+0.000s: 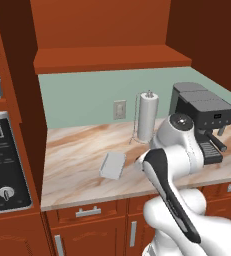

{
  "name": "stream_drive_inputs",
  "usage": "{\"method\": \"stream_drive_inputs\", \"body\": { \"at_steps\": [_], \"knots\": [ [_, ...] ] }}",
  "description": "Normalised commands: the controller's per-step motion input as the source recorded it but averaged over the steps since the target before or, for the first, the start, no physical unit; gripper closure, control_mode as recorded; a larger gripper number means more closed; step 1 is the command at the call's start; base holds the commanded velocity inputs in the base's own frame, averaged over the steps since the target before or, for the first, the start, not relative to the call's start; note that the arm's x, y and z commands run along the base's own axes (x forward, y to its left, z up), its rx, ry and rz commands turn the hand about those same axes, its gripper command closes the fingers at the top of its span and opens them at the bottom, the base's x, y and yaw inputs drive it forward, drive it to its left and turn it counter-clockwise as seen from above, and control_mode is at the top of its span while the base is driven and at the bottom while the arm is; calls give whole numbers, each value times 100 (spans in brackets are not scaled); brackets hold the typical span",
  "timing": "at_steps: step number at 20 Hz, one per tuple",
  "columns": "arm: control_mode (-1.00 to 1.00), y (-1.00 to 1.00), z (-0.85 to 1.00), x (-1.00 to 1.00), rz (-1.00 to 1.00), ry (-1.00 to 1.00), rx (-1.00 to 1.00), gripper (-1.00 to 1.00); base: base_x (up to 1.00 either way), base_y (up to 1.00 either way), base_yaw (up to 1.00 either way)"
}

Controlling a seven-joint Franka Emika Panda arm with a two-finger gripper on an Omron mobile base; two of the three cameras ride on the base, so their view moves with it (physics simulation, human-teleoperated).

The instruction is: Retrieve the tupperware from the cabinet, then place the raw meat into the tupperware to avoid contamination.

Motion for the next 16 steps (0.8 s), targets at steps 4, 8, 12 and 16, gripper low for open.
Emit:
{"method": "stream_drive_inputs", "body": {
  "at_steps": [4, 8, 12, 16],
  "knots": [
    [-100, -37, -1, -1, -9, 0, -2, -100, 0, 0, 0],
    [-100, -27, -20, -1, -4, -1, -2, -100, 0, 0, 0],
    [-100, -14, -44, 0, -1, -5, -2, -100, 0, 0, 0],
    [-100, -5, -53, 0, 0, -7, -2, -100, 0, 0, 0]
  ]
}}
